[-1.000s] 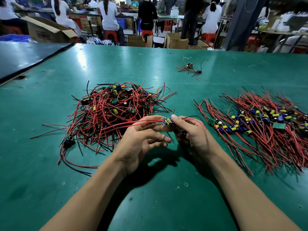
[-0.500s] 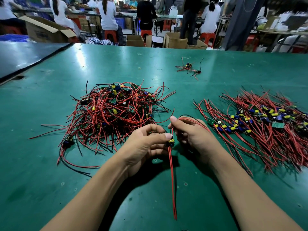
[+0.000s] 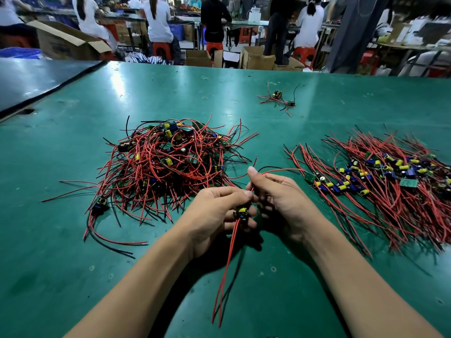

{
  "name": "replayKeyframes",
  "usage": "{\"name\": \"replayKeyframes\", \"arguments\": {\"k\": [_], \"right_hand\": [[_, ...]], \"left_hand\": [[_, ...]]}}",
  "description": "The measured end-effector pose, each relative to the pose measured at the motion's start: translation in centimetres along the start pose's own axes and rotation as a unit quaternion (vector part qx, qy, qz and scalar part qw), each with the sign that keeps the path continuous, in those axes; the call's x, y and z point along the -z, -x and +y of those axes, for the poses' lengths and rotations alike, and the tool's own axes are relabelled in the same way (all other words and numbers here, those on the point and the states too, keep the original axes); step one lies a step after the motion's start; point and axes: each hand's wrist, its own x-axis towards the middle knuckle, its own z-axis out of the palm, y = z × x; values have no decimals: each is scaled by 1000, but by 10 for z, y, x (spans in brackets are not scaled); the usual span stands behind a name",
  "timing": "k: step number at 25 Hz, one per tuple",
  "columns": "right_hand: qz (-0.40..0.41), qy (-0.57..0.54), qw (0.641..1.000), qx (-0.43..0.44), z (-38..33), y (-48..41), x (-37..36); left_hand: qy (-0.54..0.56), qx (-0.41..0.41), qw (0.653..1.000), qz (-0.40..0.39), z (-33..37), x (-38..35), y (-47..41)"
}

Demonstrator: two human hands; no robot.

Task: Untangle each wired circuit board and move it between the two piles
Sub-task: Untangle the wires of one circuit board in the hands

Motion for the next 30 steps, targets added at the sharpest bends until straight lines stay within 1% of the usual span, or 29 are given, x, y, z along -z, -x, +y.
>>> {"name": "replayKeyframes", "arguments": {"k": [1,3,5,8,10,14,16,20,23,27,28,30], "right_hand": [[-5,1,1000,0,2,0,-1],[-43,-26,999,12,5,1,-2],[-75,-43,996,25,5,3,-2],[-73,4,996,46,3,3,4],[-60,14,997,53,4,2,4],[-10,-8,999,39,6,-1,-4],[29,-5,999,44,3,-3,-4],[96,-75,991,50,-6,-4,-3],[104,-109,988,32,-8,-4,-1],[81,-161,982,-47,-11,-5,1],[81,-149,984,-58,-12,-5,2],[89,-77,992,-56,-11,-4,2]], "left_hand": [[-9,-4,1000,10,0,-1,-1],[-8,-8,1000,23,0,-1,-2],[9,-5,1000,17,0,0,-1],[13,-7,1000,9,2,1,0],[11,-7,1000,2,2,1,1],[8,-7,1000,-6,0,0,0],[-3,-19,1000,-12,-1,0,0],[-35,-37,998,-23,-1,-1,-1],[-46,-41,998,-28,-1,-1,0],[-93,-55,994,-34,-2,-2,3],[-113,-61,991,-33,-3,-3,3],[-144,-71,987,-20,-5,-6,3]]}}
